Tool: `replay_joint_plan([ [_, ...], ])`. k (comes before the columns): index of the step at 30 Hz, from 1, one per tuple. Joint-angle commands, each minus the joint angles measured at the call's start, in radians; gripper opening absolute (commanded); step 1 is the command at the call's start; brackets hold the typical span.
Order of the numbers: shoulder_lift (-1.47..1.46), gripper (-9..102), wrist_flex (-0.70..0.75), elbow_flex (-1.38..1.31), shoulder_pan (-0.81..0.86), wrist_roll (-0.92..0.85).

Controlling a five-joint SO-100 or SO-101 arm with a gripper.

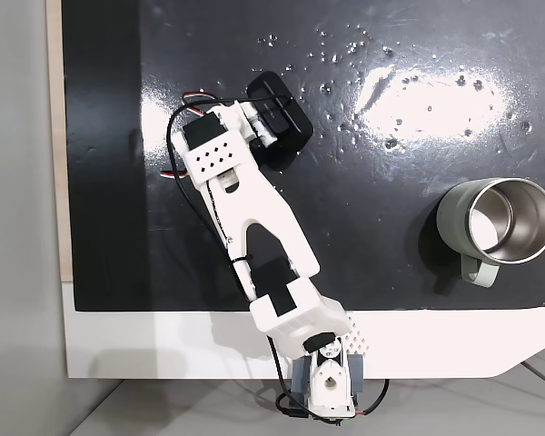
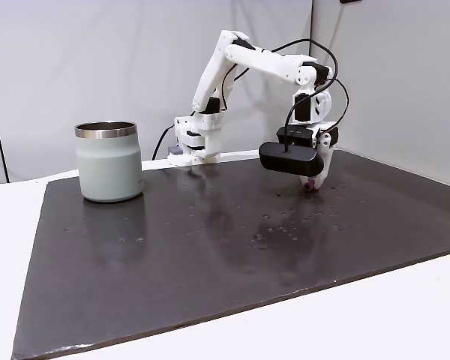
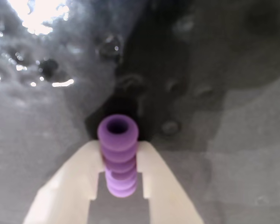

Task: Grasp a pengrip and put it in the cup.

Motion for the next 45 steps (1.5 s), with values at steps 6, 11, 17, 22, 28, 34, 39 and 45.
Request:
replay_joint_plan([
  [6,0.074,0,0.048,-0.089,0.021,0.006],
  [11,0.175,0,0.150,-0.155,0.077,0.017],
  [17,0.310,0,0.299,-0.236,0.209,0.025],
  [22,0.403,0,0.440,-0.330,0.370,0.009],
  [28,0.531,0,0.495,-0.403,0.601,-0.038],
  [34,0.560,0,0.560,-0.540,0.827,-0.101],
  [39,0.632,0,0.572,-0.500,0.948,-0.190],
  [45,0.739,0,0.571,-0.344,1.051,-0.321],
])
